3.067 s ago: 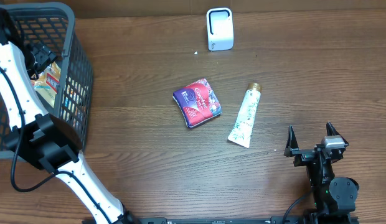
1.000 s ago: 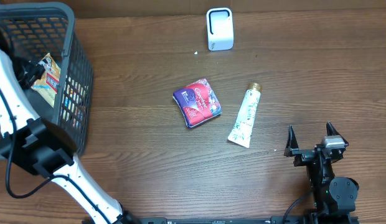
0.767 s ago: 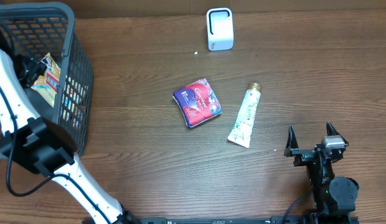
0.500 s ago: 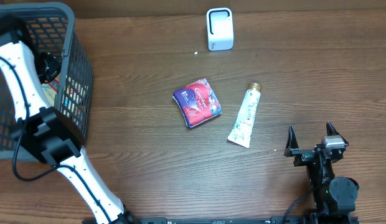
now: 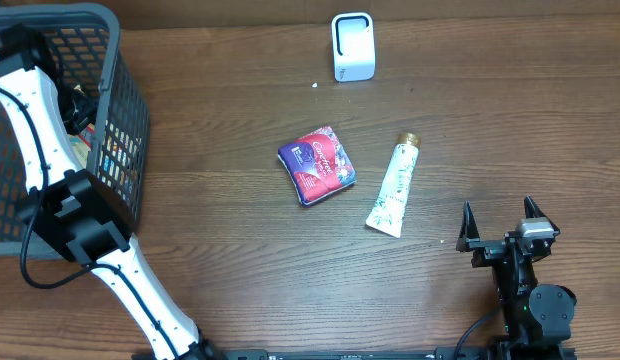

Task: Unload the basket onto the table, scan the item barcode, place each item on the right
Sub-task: 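Lower the left gripper into the basket over the yellow wipes pack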

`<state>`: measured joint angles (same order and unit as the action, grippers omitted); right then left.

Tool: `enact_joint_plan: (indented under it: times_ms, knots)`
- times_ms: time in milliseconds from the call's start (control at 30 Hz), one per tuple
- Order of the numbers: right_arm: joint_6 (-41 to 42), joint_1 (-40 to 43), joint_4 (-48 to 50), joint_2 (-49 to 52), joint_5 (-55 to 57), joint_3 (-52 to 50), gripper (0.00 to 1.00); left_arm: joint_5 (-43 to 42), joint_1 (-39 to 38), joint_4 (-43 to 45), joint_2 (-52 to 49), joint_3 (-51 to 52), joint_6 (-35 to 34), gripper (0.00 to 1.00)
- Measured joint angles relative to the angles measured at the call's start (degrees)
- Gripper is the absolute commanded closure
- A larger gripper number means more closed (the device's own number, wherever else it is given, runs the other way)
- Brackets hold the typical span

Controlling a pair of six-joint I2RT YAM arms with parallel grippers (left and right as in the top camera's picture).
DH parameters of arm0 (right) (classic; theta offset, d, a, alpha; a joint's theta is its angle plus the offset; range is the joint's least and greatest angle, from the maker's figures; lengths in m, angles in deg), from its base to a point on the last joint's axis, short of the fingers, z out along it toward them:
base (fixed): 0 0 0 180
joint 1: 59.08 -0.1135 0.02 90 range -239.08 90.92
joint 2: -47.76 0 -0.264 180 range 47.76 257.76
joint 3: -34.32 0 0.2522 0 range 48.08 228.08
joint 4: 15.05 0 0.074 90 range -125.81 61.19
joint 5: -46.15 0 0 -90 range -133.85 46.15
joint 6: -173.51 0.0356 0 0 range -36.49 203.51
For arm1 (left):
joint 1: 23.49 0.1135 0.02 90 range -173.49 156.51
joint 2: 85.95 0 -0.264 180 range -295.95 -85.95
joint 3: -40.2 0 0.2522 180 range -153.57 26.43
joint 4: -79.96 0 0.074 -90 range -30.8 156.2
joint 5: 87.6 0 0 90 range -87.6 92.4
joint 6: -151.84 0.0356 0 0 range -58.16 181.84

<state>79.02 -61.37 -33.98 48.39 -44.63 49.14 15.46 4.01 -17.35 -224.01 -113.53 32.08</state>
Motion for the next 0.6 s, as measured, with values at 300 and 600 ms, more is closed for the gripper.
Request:
enact_joint_plan:
  times_ms: [300, 600]
  knots:
    - [-0.02, 0.00, 0.02, 0.00, 0.00, 0.00, 0.00, -0.46, 1.20, -0.15, 0.74, 0.00, 0.13, 0.18]
    - [0.02, 0.00, 0.00, 0.00, -0.02, 0.00, 0.00, -1.11, 3.26, -3.10, 8.07, 0.00, 0.48, 0.12]
